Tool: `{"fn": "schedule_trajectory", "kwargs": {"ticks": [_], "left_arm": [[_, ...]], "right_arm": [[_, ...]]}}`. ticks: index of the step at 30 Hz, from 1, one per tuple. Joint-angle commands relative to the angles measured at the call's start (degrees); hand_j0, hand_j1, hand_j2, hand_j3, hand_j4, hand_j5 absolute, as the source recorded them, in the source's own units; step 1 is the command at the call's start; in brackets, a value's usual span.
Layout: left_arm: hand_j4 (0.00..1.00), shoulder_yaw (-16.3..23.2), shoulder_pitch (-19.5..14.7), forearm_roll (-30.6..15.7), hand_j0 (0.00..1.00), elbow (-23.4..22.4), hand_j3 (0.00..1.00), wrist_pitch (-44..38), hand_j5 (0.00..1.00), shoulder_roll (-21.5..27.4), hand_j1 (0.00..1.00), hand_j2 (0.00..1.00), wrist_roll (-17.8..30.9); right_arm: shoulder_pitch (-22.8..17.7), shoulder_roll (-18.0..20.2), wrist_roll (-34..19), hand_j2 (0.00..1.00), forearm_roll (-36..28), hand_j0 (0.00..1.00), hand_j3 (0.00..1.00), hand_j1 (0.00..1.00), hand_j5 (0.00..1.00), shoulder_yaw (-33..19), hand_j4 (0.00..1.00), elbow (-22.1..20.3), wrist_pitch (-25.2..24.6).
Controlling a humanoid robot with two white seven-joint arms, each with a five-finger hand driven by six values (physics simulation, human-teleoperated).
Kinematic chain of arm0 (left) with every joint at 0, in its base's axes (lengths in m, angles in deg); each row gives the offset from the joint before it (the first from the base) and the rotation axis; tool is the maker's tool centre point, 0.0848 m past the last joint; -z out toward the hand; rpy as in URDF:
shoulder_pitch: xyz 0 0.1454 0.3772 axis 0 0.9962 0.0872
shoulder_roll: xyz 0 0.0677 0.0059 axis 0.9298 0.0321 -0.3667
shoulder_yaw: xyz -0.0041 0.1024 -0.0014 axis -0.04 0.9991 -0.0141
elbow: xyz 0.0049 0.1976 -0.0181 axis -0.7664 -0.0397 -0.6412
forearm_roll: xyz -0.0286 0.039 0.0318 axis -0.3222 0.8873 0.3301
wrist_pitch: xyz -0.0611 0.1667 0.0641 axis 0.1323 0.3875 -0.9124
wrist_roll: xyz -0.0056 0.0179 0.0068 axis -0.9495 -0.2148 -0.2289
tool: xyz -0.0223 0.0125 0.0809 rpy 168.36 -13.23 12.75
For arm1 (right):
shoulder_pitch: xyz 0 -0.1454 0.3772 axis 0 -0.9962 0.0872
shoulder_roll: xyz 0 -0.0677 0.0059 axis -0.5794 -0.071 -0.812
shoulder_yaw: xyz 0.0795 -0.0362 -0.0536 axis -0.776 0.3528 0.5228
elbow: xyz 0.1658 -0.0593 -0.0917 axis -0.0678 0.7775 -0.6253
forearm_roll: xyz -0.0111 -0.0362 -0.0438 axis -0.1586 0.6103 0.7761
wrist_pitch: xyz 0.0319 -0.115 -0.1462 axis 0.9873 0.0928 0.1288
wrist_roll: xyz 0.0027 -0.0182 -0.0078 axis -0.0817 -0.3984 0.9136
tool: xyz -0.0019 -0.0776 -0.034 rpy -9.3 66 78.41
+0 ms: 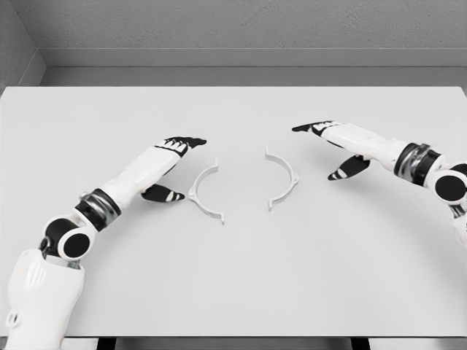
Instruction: Assemble PVC drainage pipe clamps
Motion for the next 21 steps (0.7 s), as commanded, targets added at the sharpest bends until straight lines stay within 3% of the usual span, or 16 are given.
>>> {"fn": "schedule_trajectory", "kwargs": {"ticks": [1, 10, 21], "left_arm": [[1.00, 0.1, 0.0, -0.3, 1.00, -0.1, 1.00, -0.5, 1.00, -1.1, 1.00, 1.00, 0.0], [1.00, 0.1, -0.1, -0.2, 1.00, -0.2, 1.00, -0.7, 1.00, -2.6, 1.00, 1.00, 0.0], [1.00, 0.7, -0.1, 0.1, 1.00, -0.2, 1.00, -0.7, 1.00, -5.0, 1.00, 1.00, -0.1]], "right_arm": [[0.0, -1.1, 0.1, 1.00, -0.2, 1.00, 1.00, 1.00, 1.00, -0.1, 1.00, -0.2, 0.0], [-0.1, -4.1, 0.0, 1.00, -0.2, 1.00, 1.00, 1.00, 1.00, 0.2, 1.00, 0.7, -0.4], [0.8, -7.3, 0.0, 1.00, -0.3, 1.00, 1.00, 1.00, 1.00, 0.0, 1.00, 6.7, -0.5]]}}
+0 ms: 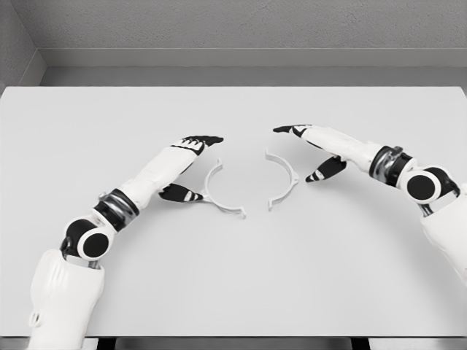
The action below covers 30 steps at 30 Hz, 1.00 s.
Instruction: Assemble PVC drainage pipe clamps
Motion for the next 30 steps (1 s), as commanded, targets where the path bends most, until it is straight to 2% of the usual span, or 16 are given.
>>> {"fn": "schedule_trajectory", "kwargs": {"ticks": [1, 7, 20, 27, 30], "left_arm": [[1.00, 0.1, 0.0, -0.4, 1.00, 0.0, 1.00, -0.1, 1.00, -0.5, 1.00, 1.00, 0.0], [1.00, 0.5, -1.1, 0.4, 1.00, -0.1, 1.00, -0.1, 1.00, -1.2, 1.00, 1.00, 0.0], [1.00, -1.7, -0.5, 0.2, 1.00, 0.5, 1.00, 0.0, 1.00, 0.3, 1.00, 1.00, 0.1], [1.00, -1.4, -0.3, 0.3, 1.00, 0.0, 1.00, 0.1, 1.00, 1.9, 1.00, 1.00, 0.1], [1.00, -0.1, -0.4, 0.4, 1.00, -0.2, 1.00, 0.1, 1.00, 1.9, 1.00, 1.00, 0.1]], "right_arm": [[0.0, -0.7, 0.0, 1.00, -0.3, 1.00, 1.00, 1.00, 1.00, -0.1, 1.00, 1.7, -0.1], [0.1, -1.5, 0.1, 1.00, -0.3, 1.00, 1.00, 1.00, 1.00, -0.1, 1.00, 2.1, -0.1], [0.5, -2.9, 0.1, 1.00, -0.3, 1.00, 1.00, 1.00, 1.00, -0.3, 1.00, 2.1, -0.1], [0.5, -3.0, 0.1, 1.00, -0.3, 1.00, 1.00, 1.00, 1.00, -0.3, 1.00, 2.1, -0.1], [0.5, -3.0, 0.1, 1.00, -0.3, 1.00, 1.00, 1.00, 1.00, -0.3, 1.00, 1.8, -0.1]]}}
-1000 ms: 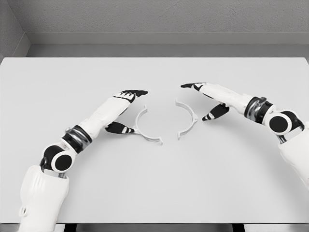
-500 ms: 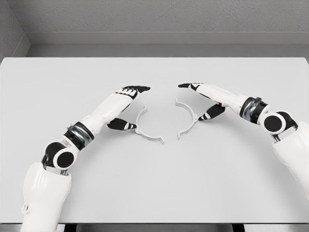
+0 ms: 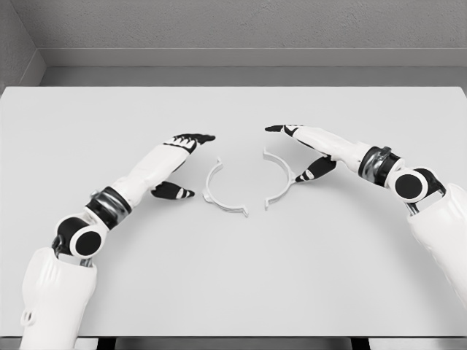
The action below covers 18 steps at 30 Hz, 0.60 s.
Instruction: Assemble PVC drainage pipe clamps
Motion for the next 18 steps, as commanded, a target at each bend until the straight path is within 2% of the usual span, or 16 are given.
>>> {"fn": "schedule_trajectory", "kwargs": {"ticks": [1, 8, 15, 18], "left_arm": [[1.00, 0.8, 0.0, -0.3, 1.00, -0.2, 1.00, -0.1, 1.00, 0.1, 1.00, 1.00, 0.0], [1.00, 2.7, -0.4, -0.3, 1.00, -0.6, 1.00, -0.1, 1.00, -0.4, 1.00, 1.00, 0.0], [1.00, 2.7, -0.6, -0.3, 1.00, -1.1, 1.00, -0.2, 1.00, -0.9, 1.00, 1.00, 0.0], [1.00, 3.1, -0.7, -0.3, 1.00, -1.2, 1.00, -0.2, 1.00, -1.0, 1.00, 1.00, 0.0]], "right_arm": [[0.0, 0.0, 0.0, 1.00, -0.3, 1.00, 1.00, 1.00, 1.00, 0.0, 1.00, -0.2, -0.1], [0.0, 0.2, 0.0, 1.00, -0.4, 1.00, 1.00, 1.00, 1.00, -0.2, 1.00, -0.3, 0.0], [0.8, 0.7, 0.0, 1.00, -0.4, 1.00, 1.00, 1.00, 1.00, -0.3, 1.00, -0.1, 0.1], [1.8, 0.7, 0.0, 1.00, -0.3, 1.00, 1.00, 1.00, 1.00, -0.3, 1.00, 1.6, -0.1]]}}
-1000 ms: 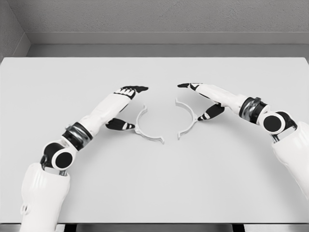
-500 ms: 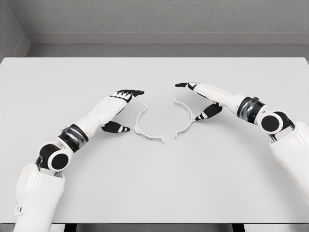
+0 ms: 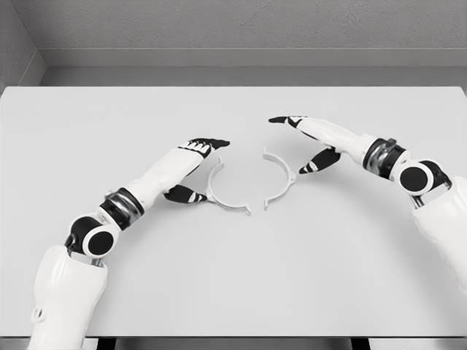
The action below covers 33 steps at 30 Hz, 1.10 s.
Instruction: Assemble PVC drainage pipe clamps
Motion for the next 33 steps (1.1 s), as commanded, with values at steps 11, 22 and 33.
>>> {"fn": "schedule_trajectory", "kwargs": {"ticks": [11, 22, 33], "left_arm": [[1.00, 1.1, -1.5, 0.7, 1.00, -1.6, 1.00, -0.2, 1.00, -2.2, 1.00, 1.00, 0.0], [1.00, -2.5, -1.7, 0.1, 1.00, -1.5, 1.00, -2.6, 1.00, -1.1, 1.00, 1.00, -0.1], [1.00, 0.5, -4.7, 0.0, 1.00, -5.1, 1.00, -4.1, 1.00, -1.3, 1.00, 1.00, -0.2]], "right_arm": [[1.1, -0.1, -0.1, 1.00, -0.2, 1.00, 1.00, 1.00, 1.00, 0.1, 1.00, 4.3, 0.1], [1.3, 0.0, 0.0, 1.00, -0.2, 1.00, 1.00, 1.00, 1.00, 0.1, 1.00, 4.7, -0.1], [2.5, -0.4, 0.1, 1.00, -0.2, 1.00, 1.00, 1.00, 1.00, 0.0, 1.00, 6.4, 0.3]]}}
